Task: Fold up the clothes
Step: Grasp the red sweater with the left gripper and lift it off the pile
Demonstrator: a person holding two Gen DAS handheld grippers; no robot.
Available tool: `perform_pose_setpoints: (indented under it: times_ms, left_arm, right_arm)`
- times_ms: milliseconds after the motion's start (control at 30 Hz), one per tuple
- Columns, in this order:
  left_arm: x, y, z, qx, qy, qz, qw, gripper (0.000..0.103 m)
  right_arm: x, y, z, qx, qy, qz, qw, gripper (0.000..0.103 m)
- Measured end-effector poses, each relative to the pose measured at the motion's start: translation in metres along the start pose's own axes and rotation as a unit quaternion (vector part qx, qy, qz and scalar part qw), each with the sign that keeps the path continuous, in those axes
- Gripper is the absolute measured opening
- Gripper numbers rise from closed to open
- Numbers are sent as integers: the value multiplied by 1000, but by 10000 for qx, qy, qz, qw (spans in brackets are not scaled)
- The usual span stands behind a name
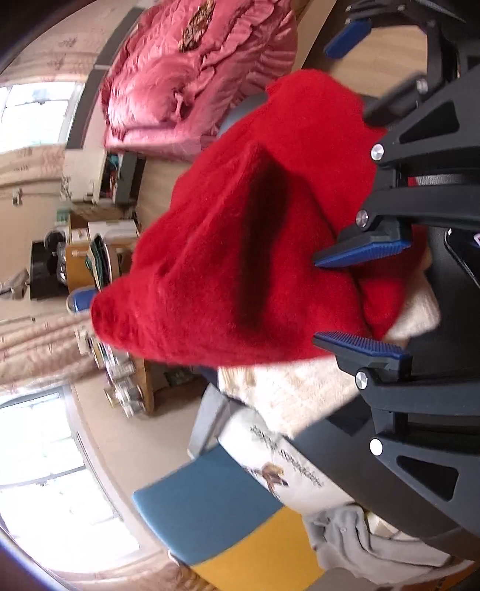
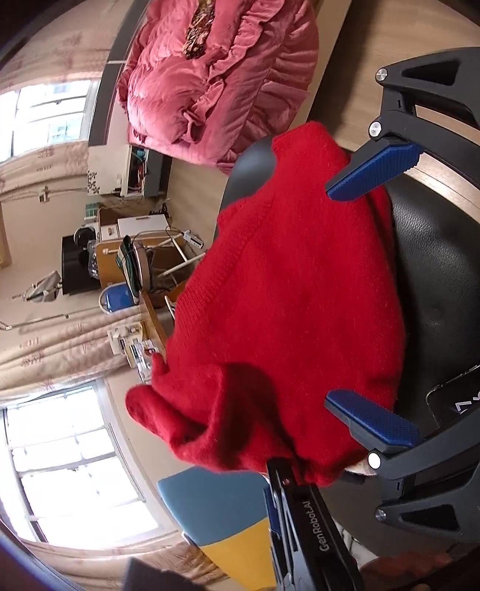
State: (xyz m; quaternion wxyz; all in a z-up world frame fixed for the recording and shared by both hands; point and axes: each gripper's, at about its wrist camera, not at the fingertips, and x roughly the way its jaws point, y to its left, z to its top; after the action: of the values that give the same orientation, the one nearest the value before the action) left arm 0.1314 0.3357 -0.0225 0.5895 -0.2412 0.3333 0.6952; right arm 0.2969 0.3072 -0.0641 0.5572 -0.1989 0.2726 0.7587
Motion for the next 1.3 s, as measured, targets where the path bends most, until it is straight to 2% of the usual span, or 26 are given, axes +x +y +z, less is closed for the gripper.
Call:
perform_pose_setpoints:
  times_ms: [100, 233, 333, 433, 533, 600, 667, 733, 933, 1067, 1167, 1300]
  left_arm:
    - [-4, -8, -6, 319, -212, -215, 9990, 36]
    - [-2, -6, -1, 218, -266, -480, 9983, 37]
    - [10, -19, 10, 465, -162, -276, 9984, 39]
    - [25, -35, 17, 910, -159, 45, 9957, 45]
    - [34, -37, 21, 887, -171, 35, 9959, 46]
    - [37, -35, 22, 818, -111, -40, 9966, 44]
    - [37, -34, 23, 801, -64, -42, 9968, 30]
    - [30, -28, 23, 679, -91, -58, 9976, 16]
    - [-22, 18, 26, -199, -648, -69, 9977, 11]
    - [-60, 57, 21, -693, -901, -273, 9931, 11]
    - [-92, 86, 9, -999, -1070, -372, 9885, 10]
    - [-131, 121, -10, -1279, -1349, -210, 9823, 1]
  right_arm:
    - [15, -3, 3, -75, 88, -74, 9999, 103]
    - [48, -21, 4, 246, 457, -91, 9986, 103]
    - [74, -32, 1, 466, 782, 2, 9958, 102]
    - [84, -33, -2, 461, 776, 160, 9958, 99]
    - [86, -28, -3, 249, 692, 240, 9970, 75]
    - [86, -23, -4, 102, 661, 292, 9973, 41]
    - [86, -19, -5, -4, 636, 352, 9974, 21]
    - [82, -19, -6, -9, 600, 401, 9974, 12]
    - [49, -25, 15, 513, 291, 773, 9953, 8]
    - [15, -14, 34, 850, 66, 1394, 9866, 8]
    - [-9, 7, 44, 876, -71, 1807, 9796, 8]
    - [-40, 53, 47, 708, -169, 2259, 9714, 7]
